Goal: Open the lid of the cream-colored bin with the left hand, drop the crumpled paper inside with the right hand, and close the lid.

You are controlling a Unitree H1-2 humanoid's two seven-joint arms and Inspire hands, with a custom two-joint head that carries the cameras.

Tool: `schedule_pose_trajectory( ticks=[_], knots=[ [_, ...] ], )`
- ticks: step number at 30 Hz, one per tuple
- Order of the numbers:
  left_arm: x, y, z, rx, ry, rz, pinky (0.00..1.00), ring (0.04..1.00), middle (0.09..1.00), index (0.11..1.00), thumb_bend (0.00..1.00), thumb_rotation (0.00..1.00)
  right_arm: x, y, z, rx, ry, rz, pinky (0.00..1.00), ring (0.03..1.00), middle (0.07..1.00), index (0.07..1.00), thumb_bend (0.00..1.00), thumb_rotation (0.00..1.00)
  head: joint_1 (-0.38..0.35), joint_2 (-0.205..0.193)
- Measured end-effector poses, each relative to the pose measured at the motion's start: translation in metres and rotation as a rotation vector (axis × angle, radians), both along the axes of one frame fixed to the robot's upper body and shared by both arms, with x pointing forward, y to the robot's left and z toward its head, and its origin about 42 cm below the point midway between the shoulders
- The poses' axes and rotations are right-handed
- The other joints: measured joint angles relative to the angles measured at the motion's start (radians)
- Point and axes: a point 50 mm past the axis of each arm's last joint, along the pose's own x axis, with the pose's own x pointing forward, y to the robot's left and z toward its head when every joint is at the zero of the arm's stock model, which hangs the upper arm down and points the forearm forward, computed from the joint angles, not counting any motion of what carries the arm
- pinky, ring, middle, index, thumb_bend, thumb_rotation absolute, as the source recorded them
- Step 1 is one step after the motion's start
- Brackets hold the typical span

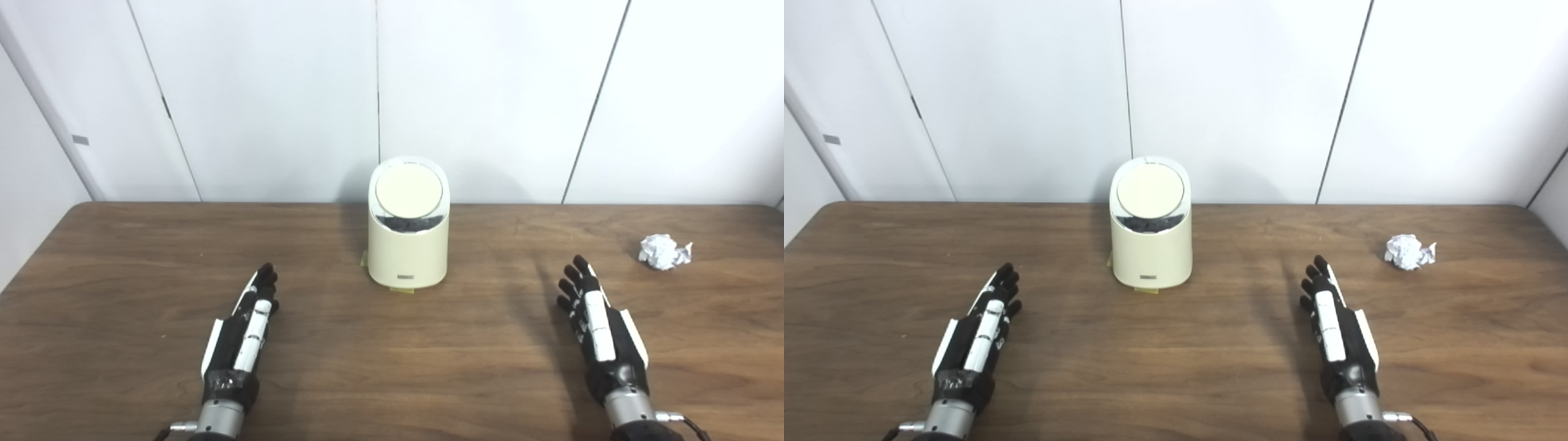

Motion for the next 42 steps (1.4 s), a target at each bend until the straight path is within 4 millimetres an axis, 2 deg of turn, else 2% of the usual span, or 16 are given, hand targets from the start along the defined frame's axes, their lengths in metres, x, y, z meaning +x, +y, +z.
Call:
schedule_pose_trajectory(
  ticks=[14,19,24,26,30,36,42],
  knots=[
    [0.000,0.000,0.000,0.003,0.000,-0.001,1.00,0.997,0.966,0.991,0.44,0.70,0.000,0.000,0.000,-0.005,0.001,0.000,0.94,0.953,0.965,0.971,0.57,0.96,0.008,-0.009],
    [0.000,0.000,0.006,0.060,0.015,-0.009,1.00,0.990,0.960,0.990,0.55,0.55,0.000,-0.001,-0.001,-0.005,0.003,0.004,0.94,0.955,0.967,0.971,0.56,0.96,0.015,-0.021],
    [0.002,0.002,0.020,0.108,0.017,0.000,1.00,0.972,0.932,0.963,0.69,0.46,0.001,-0.002,-0.003,0.001,-0.002,0.010,0.94,0.956,0.967,0.974,0.56,0.96,0.025,-0.028],
    [0.007,0.004,0.030,0.143,0.006,0.005,0.98,0.952,0.917,0.949,0.74,0.43,0.002,-0.002,-0.005,-0.001,-0.007,0.010,0.94,0.957,0.969,0.981,0.57,0.97,0.029,-0.034],
    [0.025,0.010,0.063,0.185,-0.063,0.017,0.96,0.950,0.923,0.939,0.78,0.39,0.004,-0.003,-0.006,-0.008,-0.014,0.013,0.93,0.951,0.964,0.979,0.57,0.96,0.031,-0.040],
    [0.053,0.003,0.108,0.220,-0.146,-0.009,0.96,0.931,0.906,0.908,0.76,0.36,0.006,-0.002,-0.005,-0.014,-0.015,0.017,0.94,0.957,0.968,0.986,0.57,0.97,0.035,-0.051],
    [0.082,-0.006,0.150,0.409,-0.209,-0.057,0.89,0.900,0.897,0.893,0.75,0.39,0.007,-0.001,-0.006,-0.020,-0.018,0.021,0.93,0.948,0.964,0.988,0.57,0.97,0.035,-0.054]
  ],
)
